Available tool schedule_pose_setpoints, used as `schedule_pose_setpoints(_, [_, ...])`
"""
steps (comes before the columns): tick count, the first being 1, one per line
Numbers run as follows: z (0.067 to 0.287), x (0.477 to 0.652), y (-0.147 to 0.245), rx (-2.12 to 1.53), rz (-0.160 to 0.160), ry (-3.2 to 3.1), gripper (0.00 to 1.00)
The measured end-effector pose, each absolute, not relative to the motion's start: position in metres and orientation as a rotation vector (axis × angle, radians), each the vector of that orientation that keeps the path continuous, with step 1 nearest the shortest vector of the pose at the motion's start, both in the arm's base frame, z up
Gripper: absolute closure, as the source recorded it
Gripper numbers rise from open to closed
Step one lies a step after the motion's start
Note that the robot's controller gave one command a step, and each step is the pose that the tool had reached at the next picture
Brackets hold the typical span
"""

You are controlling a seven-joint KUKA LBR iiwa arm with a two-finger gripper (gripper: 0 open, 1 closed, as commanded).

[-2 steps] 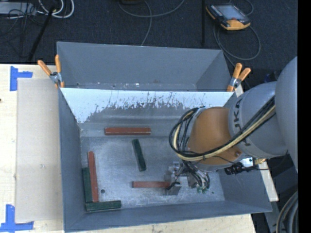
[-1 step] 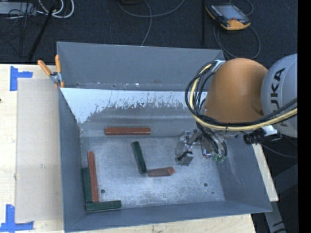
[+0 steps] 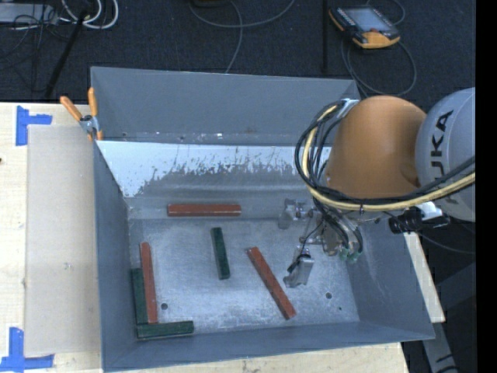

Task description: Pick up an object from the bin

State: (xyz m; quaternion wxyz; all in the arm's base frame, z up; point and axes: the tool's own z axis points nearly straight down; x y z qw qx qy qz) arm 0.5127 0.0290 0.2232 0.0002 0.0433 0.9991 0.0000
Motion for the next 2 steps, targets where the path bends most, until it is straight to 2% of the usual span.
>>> schedule_pose_setpoints(1, [0.187,0.54,-0.024,-0.03,-0.003,3.143,0.0])
schedule_pose_setpoints(2, [0.066,0.559,0.002,0.164,0.001,3.146,0.0])
